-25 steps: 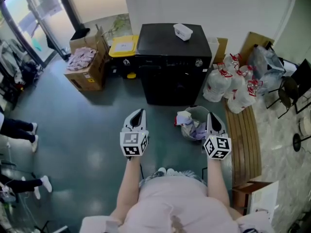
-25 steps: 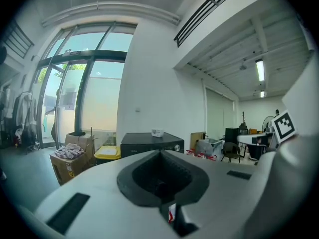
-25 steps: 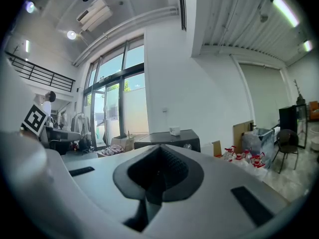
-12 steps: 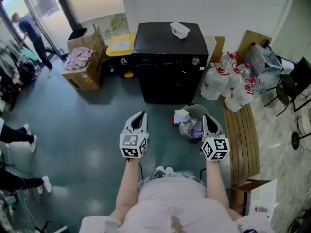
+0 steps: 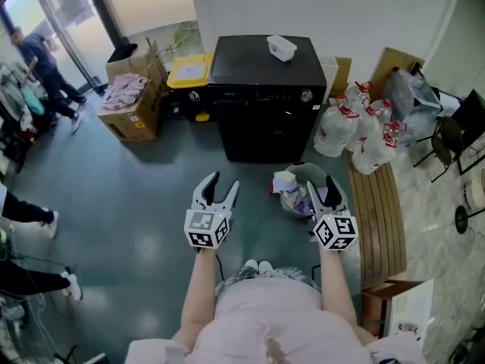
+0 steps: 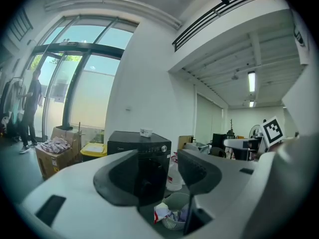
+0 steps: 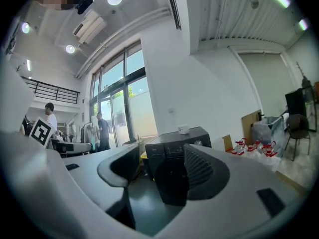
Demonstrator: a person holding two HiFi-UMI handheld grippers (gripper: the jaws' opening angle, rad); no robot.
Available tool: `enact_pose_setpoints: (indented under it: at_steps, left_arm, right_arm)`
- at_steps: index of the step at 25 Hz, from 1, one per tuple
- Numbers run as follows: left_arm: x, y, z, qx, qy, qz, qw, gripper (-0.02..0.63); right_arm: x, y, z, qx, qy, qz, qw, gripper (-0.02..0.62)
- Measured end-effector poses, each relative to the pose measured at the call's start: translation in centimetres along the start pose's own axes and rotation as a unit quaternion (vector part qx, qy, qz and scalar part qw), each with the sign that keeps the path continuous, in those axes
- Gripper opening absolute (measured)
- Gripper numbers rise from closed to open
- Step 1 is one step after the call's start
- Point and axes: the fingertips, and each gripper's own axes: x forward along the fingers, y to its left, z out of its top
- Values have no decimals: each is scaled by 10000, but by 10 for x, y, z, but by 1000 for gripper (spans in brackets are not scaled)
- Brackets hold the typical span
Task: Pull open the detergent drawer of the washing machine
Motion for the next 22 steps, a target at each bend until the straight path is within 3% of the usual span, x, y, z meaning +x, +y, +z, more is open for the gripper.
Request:
enact_pose_setpoints:
  at_steps: [5,8,22]
  left_arm:
    - [-2,4,-4,-48,32,39,10000,323]
    - [-2,9,-1,-56,12,70,10000,333]
    - [-5,33,-6,65,-13,-30,10000,336]
  right_arm:
    - [2,2,-6,141,38,-51,9999,375]
    - [5,5,-6,161,78,-75,9998,397]
    - [16,20,-19,141,36,-247,9996,404]
